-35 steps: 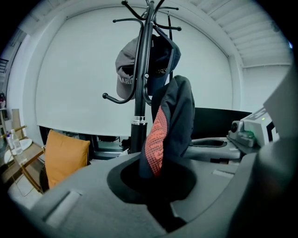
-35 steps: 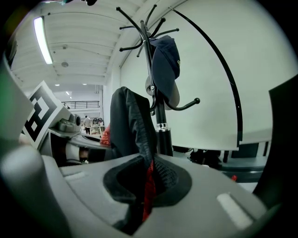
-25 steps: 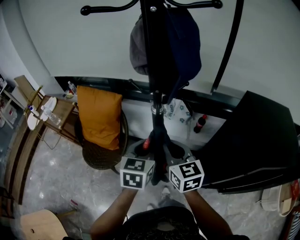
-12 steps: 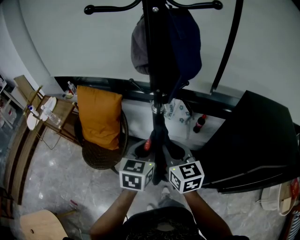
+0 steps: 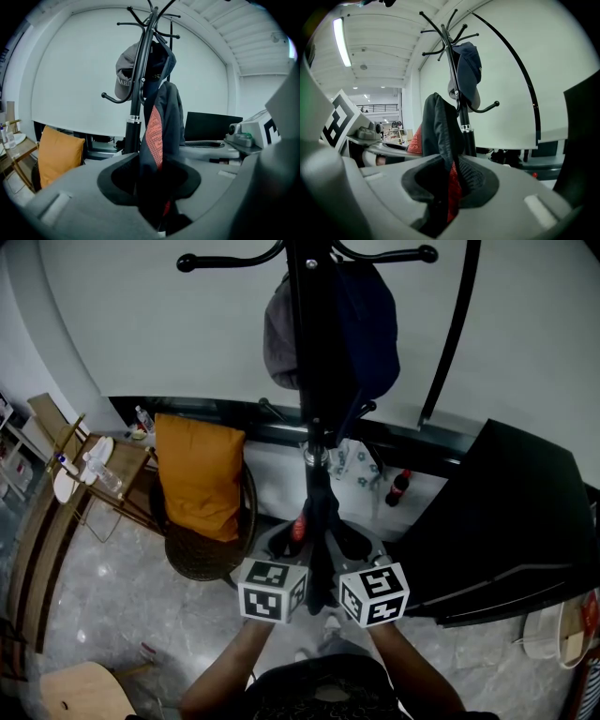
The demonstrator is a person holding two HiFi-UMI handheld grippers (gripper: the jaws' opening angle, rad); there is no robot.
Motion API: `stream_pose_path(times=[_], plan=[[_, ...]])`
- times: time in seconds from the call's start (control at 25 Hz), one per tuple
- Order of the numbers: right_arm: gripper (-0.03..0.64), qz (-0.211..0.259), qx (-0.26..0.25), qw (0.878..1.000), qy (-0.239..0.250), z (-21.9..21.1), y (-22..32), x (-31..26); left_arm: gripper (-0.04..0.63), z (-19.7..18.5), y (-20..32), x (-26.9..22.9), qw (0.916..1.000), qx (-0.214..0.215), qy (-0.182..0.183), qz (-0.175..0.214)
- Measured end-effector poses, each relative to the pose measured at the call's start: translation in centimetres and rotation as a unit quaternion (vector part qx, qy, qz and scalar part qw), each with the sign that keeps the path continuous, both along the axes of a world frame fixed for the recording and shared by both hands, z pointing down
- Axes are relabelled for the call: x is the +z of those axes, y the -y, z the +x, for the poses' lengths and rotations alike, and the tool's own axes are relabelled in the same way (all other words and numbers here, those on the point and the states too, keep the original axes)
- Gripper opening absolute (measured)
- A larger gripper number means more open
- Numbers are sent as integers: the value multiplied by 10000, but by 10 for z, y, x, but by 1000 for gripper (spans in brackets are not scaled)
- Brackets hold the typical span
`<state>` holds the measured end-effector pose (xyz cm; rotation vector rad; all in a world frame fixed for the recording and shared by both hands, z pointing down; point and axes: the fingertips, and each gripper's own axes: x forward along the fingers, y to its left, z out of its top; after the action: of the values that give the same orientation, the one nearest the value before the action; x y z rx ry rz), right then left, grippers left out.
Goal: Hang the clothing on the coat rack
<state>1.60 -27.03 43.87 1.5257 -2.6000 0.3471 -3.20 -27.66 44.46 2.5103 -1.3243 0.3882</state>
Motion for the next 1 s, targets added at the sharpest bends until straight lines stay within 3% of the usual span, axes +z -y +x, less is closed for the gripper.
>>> stream_pose_path(times=[1.0], plan=[[78,72,157,9999,4,-1,-27,-9,109,-4,-25,-9,9999,128,-72,84]])
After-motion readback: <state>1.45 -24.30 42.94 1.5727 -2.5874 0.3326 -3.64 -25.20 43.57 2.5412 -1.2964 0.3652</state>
